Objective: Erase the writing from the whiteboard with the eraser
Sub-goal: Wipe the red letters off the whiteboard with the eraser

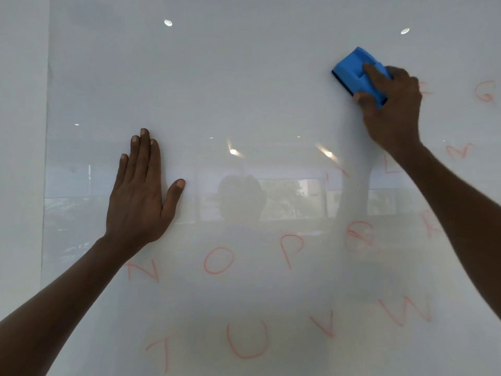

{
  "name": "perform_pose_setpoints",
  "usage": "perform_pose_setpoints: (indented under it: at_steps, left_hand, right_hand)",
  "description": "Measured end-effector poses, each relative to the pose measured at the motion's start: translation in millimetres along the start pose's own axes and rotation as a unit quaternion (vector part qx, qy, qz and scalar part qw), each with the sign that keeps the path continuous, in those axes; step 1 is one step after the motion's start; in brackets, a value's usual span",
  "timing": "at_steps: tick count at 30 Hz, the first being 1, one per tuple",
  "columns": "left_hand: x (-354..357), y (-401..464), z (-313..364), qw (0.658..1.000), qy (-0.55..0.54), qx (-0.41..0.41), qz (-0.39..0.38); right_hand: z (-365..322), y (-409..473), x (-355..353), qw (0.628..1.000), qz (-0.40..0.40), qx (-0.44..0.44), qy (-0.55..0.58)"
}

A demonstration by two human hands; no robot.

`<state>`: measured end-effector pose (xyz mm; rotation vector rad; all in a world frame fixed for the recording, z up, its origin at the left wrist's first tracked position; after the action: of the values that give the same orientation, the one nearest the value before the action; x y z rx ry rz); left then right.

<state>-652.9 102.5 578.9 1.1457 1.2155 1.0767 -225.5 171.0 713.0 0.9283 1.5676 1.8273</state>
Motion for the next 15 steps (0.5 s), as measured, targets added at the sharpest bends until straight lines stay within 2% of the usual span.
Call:
perform_pose_setpoints:
  at_steps: [9, 15]
  left_hand:
    - [-1, -1, 2, 1.0, -0.001, -0.004, 0.0]
    - [-1, -1, 3, 1.0, -0.002, -0.004, 0.002]
  right_hand:
    - [4, 5, -5, 1.0, -0.014, 0.008, -0.007]
    - [-15, -37, -2, 1.0, -0.013, -0.01, -0.011]
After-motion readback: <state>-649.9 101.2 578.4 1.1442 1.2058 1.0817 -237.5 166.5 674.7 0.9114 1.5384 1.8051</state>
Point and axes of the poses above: each hand's wrist, its own y-axis towards the middle knuckle, its own x-axis out of the palm, z = x × y, the point moved 2 cm from there along y, towards the middle knuckle, and after that the axes turned 6 degrees about -x, right-handed, at the moved point
